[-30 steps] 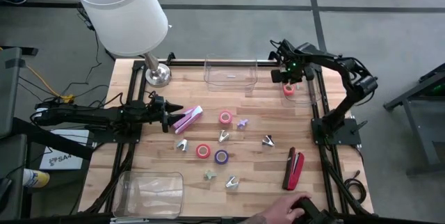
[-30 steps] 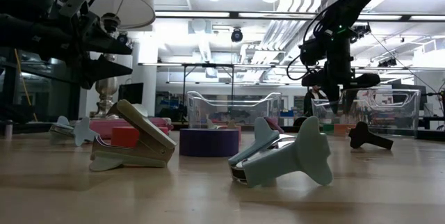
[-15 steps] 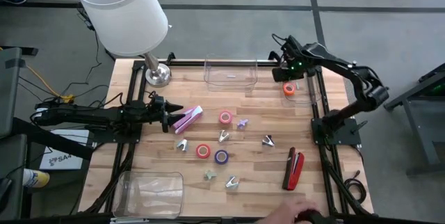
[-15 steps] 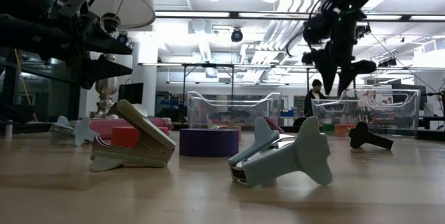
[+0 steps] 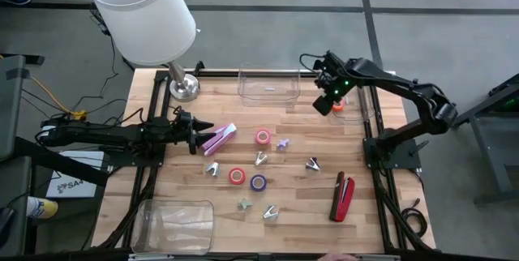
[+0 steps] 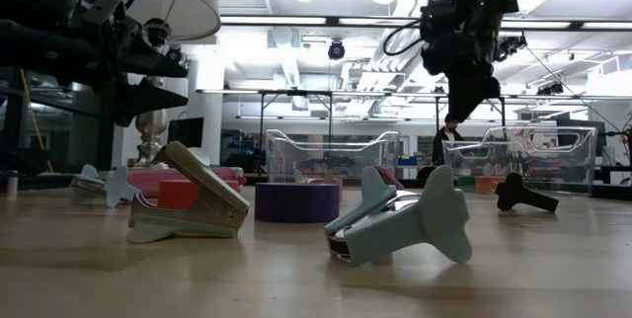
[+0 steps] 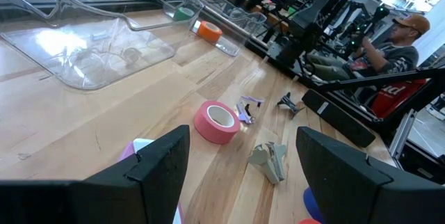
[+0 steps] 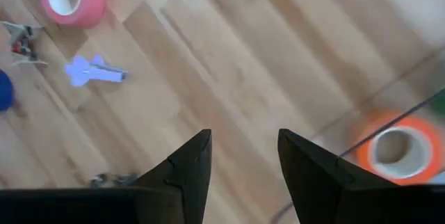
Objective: Pick and place Stapler, Stapler remover, tape
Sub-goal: Put the red stapler into the bottom transparent bin
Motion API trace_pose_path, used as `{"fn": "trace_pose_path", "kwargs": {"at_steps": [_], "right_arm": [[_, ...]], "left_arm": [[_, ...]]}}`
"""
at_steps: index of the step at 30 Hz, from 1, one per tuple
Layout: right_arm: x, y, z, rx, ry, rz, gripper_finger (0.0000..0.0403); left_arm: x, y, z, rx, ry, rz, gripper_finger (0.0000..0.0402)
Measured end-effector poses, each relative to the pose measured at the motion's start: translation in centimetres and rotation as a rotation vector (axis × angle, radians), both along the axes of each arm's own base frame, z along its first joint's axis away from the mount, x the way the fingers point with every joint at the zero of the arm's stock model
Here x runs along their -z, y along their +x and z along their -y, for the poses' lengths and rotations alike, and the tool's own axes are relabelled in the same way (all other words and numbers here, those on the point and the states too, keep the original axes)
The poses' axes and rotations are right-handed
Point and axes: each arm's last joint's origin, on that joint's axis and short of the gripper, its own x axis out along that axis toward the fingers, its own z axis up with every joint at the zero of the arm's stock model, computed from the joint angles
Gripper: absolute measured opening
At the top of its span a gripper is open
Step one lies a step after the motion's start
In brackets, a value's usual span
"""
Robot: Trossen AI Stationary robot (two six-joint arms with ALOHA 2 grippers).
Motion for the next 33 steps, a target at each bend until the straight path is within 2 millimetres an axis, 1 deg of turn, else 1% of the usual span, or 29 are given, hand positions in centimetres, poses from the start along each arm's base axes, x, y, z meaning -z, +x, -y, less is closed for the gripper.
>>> {"fn": "trace_pose_path", "kwargs": {"at_steps": [4, 9, 14, 19, 21, 26, 33], "right_arm": [[0.1, 0.6, -1.5, 0.024, 0.055, -0.04, 0.016], [0.2, 1.5, -3.5, -0.05, 0.051, -0.09, 0.0174], [0.2, 2.6, -5.8, -0.106, 0.064, -0.108, 0.0204], [0.3, 3.4, -8.4, -0.089, 0.067, -0.152, 0.0243], [1.0, 3.6, -9.5, -0.071, 0.076, -0.179, 0.0255], [3.8, 3.4, -12.9, -0.049, 0.137, -0.237, 0.0273], [7.0, 2.8, -16.4, -0.117, 0.121, -0.245, 0.0277]], "left_arm": [[0.0, 0.0, 0.0, 0.0, 0.0, 0.0, 0.026], [0.0, 0.0, 0.0, 0.001, 0.0, -0.001, 0.026], [0.0, 0.0, 0.0, 0.0, 0.0, 0.0, 0.026], [0.0, 0.0, 0.0, 0.0, 0.0, 0.0, 0.026], [0.0, 0.0, 0.0, 0.0, 0.0, 0.0, 0.026], [0.0, 0.0, 0.0, 0.0, 0.0, -0.001, 0.026], [0.0, 0.0, 0.0, 0.0, 0.0, 0.0, 0.026]]}}
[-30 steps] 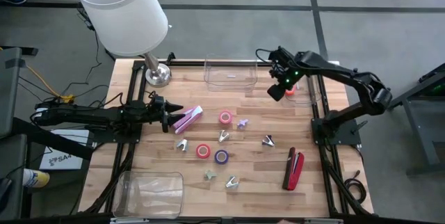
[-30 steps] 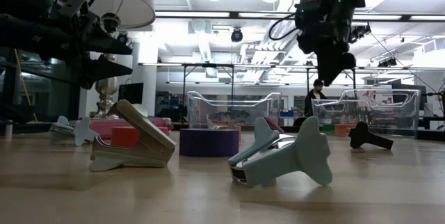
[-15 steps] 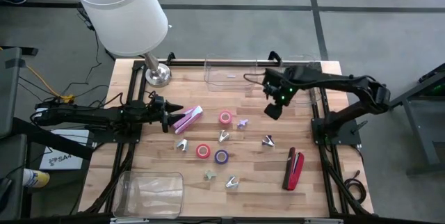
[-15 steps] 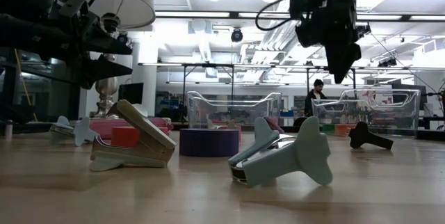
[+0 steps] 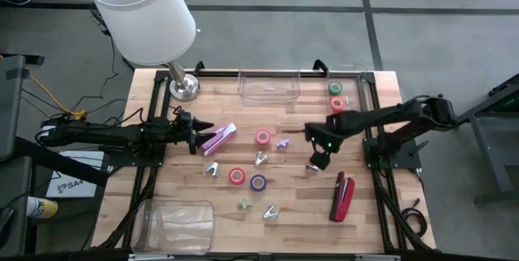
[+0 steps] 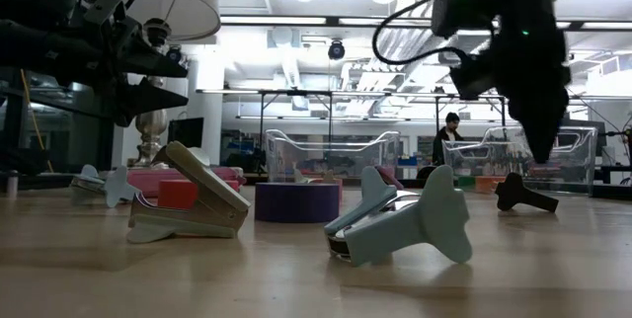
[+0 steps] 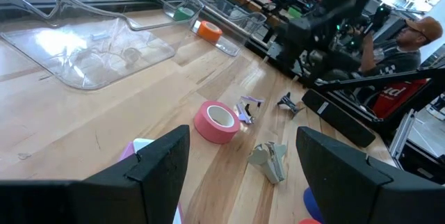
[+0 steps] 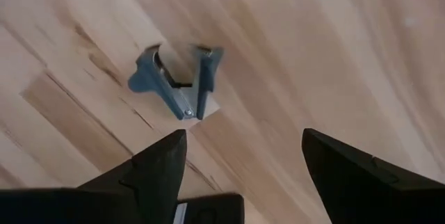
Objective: Pick and place Stapler, Stapler remover, tape
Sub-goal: Put the red stapler into the bottom transparent bin
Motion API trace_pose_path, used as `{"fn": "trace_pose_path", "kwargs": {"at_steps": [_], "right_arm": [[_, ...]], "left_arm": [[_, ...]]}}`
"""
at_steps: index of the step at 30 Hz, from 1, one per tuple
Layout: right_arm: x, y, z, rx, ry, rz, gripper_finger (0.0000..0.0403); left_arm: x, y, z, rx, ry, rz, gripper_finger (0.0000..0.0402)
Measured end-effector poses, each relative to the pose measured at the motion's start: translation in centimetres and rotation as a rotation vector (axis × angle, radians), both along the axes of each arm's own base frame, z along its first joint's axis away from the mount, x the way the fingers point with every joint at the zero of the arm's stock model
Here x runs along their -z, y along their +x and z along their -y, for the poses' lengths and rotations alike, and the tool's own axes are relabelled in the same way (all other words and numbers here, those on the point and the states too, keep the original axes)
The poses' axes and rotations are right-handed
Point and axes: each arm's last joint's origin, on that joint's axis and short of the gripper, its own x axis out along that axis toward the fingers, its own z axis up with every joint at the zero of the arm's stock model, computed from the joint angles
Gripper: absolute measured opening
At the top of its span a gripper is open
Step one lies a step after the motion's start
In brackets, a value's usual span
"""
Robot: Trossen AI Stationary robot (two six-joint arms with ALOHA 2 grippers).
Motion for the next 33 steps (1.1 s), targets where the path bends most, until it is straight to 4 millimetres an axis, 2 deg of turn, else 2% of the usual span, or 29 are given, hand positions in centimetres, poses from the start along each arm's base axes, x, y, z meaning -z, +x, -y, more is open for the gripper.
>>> {"fn": "trace_pose_path", "kwargs": {"at_steps": [5, 14, 18, 25, 33], "right_arm": [[1.4, -0.6, -2.1, -0.041, 0.008, 0.0, 0.0278], [1.0, -0.8, -3.8, 0.427, 0.104, -0.125, 0.0277], [0.2, -1.0, -5.1, 0.549, 0.097, -0.187, 0.0277], [-0.3, -2.2, -8.6, 0.756, 0.039, -0.23, 0.0278], [-0.3, -4.7, -12.9, 0.963, 0.012, -0.265, 0.0278]], "left_arm": [[0.0, 0.0, 0.0, 0.0, 0.0, 0.0, 0.026], [0.0, 0.0, 0.0, 0.0, 0.0, 0.0, 0.026], [0.0, 0.0, 0.0, 0.0, 0.0, 0.0, 0.026], [0.0, 0.0, 0.0, 0.0, 0.0, 0.0, 0.026], [0.0, 0.0, 0.0, 0.0, 0.0, 0.0, 0.026]]}}
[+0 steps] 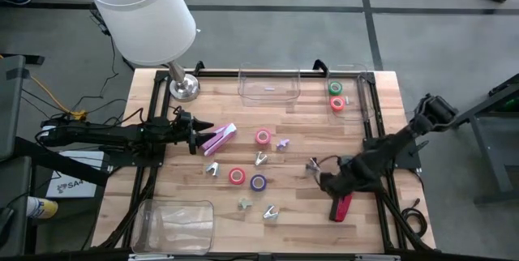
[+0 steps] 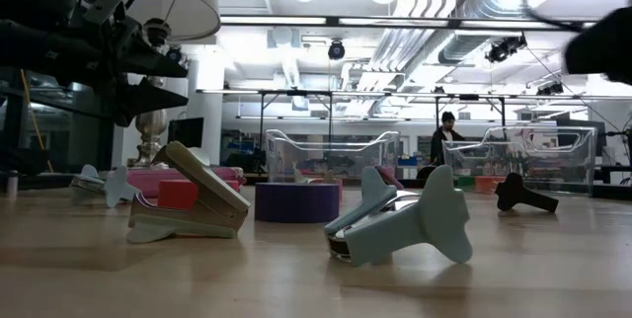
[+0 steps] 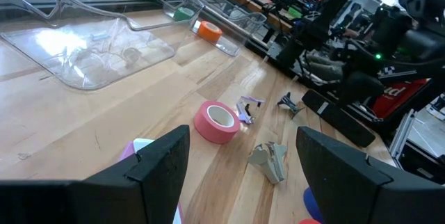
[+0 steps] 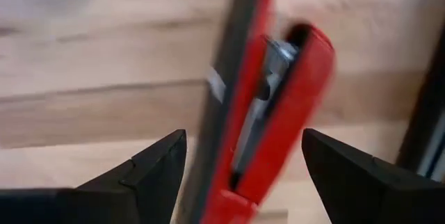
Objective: Pick and place Stapler, Stapler remover, tape
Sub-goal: Put the red stapler into the bottom transparent bin
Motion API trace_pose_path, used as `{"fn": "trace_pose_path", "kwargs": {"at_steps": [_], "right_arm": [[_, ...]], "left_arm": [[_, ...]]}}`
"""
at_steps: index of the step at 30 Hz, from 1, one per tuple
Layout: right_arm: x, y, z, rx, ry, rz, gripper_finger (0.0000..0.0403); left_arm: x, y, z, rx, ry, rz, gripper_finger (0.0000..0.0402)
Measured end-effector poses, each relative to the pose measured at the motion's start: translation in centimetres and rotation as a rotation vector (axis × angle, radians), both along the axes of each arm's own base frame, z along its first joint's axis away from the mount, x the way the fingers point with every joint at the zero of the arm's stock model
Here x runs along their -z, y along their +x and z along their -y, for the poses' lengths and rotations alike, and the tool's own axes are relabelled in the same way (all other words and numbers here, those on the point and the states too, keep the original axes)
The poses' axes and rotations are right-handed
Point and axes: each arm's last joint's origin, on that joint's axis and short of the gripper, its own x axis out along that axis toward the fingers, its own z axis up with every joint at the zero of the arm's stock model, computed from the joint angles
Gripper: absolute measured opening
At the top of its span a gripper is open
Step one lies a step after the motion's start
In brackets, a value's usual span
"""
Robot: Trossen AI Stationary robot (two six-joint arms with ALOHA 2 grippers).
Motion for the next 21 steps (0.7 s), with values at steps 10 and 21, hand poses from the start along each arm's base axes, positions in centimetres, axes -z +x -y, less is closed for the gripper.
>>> {"fn": "trace_pose_path", "kwargs": {"at_steps": [10, 21], "right_arm": [[0.05, -0.27, -0.81, 0.009, 0.046, -0.01, 0.0278], [0.09, -0.15, -0.48, 0.021, 0.004, 0.009, 0.0278]], "left_arm": [[0.0, 0.0, 0.0, 0.0, 0.0, 0.0, 0.026], [0.0, 0.0, 0.0, 0.0, 0.0, 0.0, 0.026]]}}
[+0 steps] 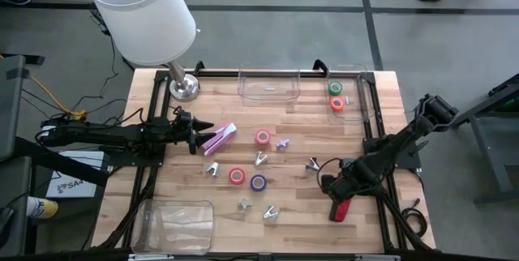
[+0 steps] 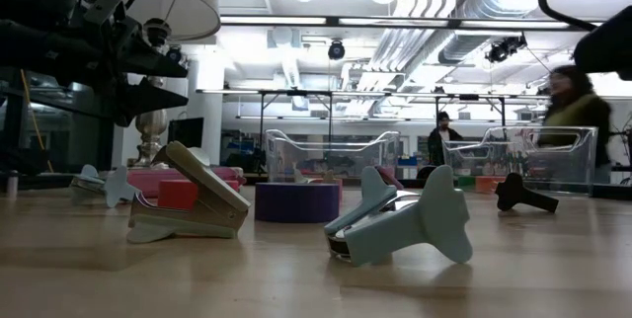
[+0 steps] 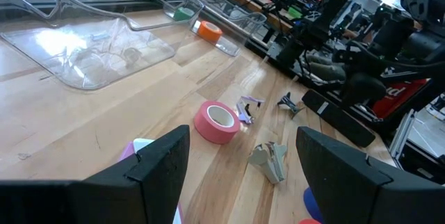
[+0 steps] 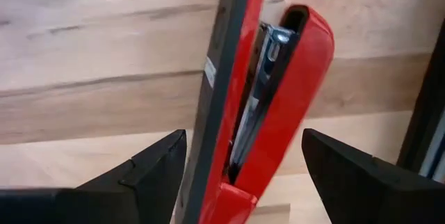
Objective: Pick and place Stapler, Stapler remover, tape
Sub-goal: Put the red stapler into the bottom transparent bin
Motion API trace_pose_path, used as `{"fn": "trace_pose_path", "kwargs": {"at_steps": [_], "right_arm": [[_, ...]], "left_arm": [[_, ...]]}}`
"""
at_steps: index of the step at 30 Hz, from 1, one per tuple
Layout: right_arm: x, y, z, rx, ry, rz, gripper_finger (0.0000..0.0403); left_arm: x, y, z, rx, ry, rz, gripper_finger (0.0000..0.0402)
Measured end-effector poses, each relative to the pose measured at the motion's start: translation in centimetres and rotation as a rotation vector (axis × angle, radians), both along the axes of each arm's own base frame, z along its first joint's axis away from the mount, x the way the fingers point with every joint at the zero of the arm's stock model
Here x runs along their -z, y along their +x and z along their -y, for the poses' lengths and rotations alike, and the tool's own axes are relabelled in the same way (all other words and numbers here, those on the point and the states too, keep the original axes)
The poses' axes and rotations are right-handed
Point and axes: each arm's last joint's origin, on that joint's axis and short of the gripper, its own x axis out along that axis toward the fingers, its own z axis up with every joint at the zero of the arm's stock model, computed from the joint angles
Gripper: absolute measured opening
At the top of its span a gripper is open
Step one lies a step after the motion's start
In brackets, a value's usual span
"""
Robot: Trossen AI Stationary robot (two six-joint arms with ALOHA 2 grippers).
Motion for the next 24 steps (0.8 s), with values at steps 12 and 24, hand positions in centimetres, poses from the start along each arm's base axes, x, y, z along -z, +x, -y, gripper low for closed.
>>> {"fn": "trace_pose_path", "kwargs": {"at_steps": [12, 24], "right_arm": [[0.0, -0.1, -0.2, 0.004, 0.014, -0.008, 0.0278], [2.0, 0.7, -2.0, -0.005, 0.085, -0.061, 0.035]], "left_arm": [[0.0, 0.0, 0.0, 0.0, 0.0, 0.0, 0.026], [0.0, 0.0, 0.0, 0.0, 0.0, 0.0, 0.026]]}}
